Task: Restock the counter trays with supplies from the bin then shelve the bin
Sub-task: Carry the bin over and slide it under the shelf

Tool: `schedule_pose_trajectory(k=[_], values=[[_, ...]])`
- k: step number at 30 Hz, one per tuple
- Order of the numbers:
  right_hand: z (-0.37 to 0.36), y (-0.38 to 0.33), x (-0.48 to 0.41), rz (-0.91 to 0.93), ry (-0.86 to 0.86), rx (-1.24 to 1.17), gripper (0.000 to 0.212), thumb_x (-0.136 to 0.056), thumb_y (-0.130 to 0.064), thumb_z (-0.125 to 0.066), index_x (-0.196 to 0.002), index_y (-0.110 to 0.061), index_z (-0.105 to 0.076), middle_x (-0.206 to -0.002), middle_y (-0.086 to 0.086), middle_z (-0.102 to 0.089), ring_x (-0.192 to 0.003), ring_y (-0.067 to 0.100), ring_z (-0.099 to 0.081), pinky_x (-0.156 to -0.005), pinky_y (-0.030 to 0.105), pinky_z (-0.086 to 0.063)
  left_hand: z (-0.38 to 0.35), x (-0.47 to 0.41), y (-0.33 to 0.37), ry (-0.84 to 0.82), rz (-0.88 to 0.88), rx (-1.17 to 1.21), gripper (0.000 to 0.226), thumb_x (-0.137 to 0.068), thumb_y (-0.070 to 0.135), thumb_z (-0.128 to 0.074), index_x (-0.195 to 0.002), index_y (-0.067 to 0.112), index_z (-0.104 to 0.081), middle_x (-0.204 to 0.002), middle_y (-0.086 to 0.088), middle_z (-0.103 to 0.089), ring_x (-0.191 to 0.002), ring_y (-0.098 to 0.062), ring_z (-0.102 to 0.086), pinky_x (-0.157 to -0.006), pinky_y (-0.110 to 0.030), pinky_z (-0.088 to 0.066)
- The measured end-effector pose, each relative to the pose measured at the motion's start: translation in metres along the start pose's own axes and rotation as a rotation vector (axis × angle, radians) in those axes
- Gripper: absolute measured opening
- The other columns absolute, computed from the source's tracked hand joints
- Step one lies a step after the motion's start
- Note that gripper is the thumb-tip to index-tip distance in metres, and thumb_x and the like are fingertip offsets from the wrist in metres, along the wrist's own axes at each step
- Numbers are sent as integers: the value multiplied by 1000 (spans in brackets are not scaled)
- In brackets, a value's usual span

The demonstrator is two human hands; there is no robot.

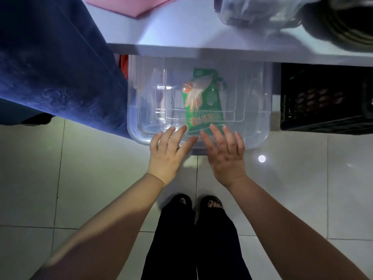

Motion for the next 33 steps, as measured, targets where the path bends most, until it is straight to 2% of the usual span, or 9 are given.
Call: schedule_pose_trajectory(k=[3, 5, 9, 12, 15, 20, 25, 29, 33], values=[[-2, 1, 0, -40, 123, -25, 62, -80, -14, -64, -136, -27, -42, -133, 4, -41, -123, 26, -42, -109, 42, -28, -4, -1, -1, 81, 38, -19, 26, -96, 19, -51, -118, 33, -54, -125, -1, -53, -113, -22, -48, -102, -38, -27], [0, 2, 1, -50, 111, -73, 65, -77, -13, -66, -137, -26, -43, -133, 5, -43, -124, 26, -41, -110, 42, -27, 0, -1, -2, 69, 46, 0, 30, -94, 17, -53, -119, 32, -55, -121, -3, -64, -112, -22, -50, -101, -38, -29], [11, 9, 1, -51, 1, -240, 60, -78, -15, -63, -136, -14, -47, -136, 9, -53, -130, 26, -39, -113, 43, -25, 16, -2, -5, -89, 55, 117, 32, -96, 22, -47, -127, 23, -56, -127, -7, -63, -119, -25, -49, -103, -40, -30], [18, 16, -1, -56, -76, -338, 53, -82, -20, -64, -133, -10, -51, -135, 9, -55, -129, 26, -40, -111, 42, -27, 24, -3, -11, -196, 42, 201, 37, -93, 24, -60, -128, 13, -59, -133, -7, -58, -122, -26, -47, -103, -39, -30], [22, 21, -8, -143, -126, -410, 52, -76, -17, -72, -125, -10, -58, -124, 12, -60, -119, 26, -42, -104, 39, -27, 28, -11, -14, -250, 81, 265, 41, -87, 24, -69, -125, 10, -61, -127, -9, -61, -116, -27, -49, -95, -38, -33], [30, 25, -21, -309, -108, -544, 37, -73, -11, -76, -110, -9, -67, -102, 12, -61, -99, 23, -40, -93, 36, -32, 33, -22, -17, -173, 193, 346, 33, -80, 15, -76, -112, 12, -69, -104, -7, -67, -100, -26, -52, -84, -38, -35], [26, 29, -37, -386, -155, -578, 37, -76, -12, -73, -112, -10, -67, -106, 12, -61, -101, 26, -43, -94, 39, -37, 27, -39, -24, -228, 213, 332, 34, -80, 14, -74, -113, 14, -68, -102, -5, -66, -98, -31, -57, -85, -38, -34], [22, 29, -64, -423, -241, -554, 41, -76, -11, -70, -117, -10, -65, -113, 15, -59, -105, 36, -48, -96, 42, -37, 23, -67, -32, -369, 235, 257, 36, -79, 8, -70, -114, 14, -65, -104, -8, -64, -97, -32, -56, -84, -36, -31], [43, 33, -84, -422, -459, -503, 49, -83, -14, -61, -131, -19, -53, -131, 10, -52, -121, 32, -39, -105, 39, -25, 43, -92, -24, -596, 241, 216, 47, -85, 17, -62, -130, 14, -53, -122, -8, -58, -113, -32, -49, -102, -44, -30]])
Point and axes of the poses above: each hand's wrist, its own x-axis away from the middle knuckle, its own z-axis out of the back of the hand, y = z × x, the point moved 6 cm from there along -x, towards the middle knuckle
